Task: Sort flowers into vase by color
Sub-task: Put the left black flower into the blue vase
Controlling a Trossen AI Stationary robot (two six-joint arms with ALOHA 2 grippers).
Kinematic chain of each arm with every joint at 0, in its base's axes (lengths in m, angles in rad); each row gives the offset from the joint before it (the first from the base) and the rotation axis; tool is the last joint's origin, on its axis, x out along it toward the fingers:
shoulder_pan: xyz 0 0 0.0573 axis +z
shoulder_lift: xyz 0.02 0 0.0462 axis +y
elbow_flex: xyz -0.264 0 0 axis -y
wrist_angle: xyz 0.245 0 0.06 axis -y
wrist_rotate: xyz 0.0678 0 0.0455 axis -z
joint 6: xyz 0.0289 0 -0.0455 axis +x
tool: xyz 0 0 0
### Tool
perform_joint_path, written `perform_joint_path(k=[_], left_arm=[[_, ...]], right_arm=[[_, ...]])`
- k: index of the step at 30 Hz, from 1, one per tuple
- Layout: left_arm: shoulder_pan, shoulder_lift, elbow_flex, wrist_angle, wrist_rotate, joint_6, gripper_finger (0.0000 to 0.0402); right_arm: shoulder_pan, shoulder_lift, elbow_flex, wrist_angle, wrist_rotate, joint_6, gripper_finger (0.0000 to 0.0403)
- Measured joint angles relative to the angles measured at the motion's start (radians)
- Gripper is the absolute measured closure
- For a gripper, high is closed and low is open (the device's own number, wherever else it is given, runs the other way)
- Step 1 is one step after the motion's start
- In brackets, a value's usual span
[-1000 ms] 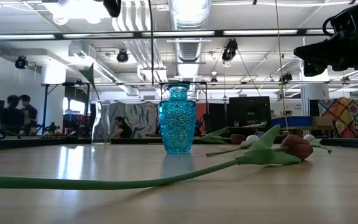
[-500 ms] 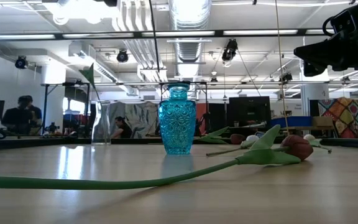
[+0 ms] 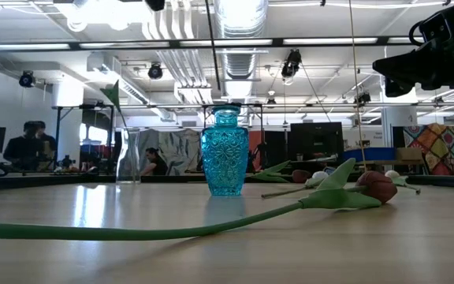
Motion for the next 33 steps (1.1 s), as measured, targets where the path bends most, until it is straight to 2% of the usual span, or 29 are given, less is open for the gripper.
perform_joint_path(k=[19,33], left_arm=[[0.005,0.175,0.0,0.047,-0.006,0.041,0.04],[0.076,0.276,-0.004,0.06,-0.01,0.073,0.04]], right_arm=[[0.0,0.0,0.0,0.0,0.0,0.0,0.0394],[0.0,0.0,0.0,0.0,0.0,0.0,0.0394]])
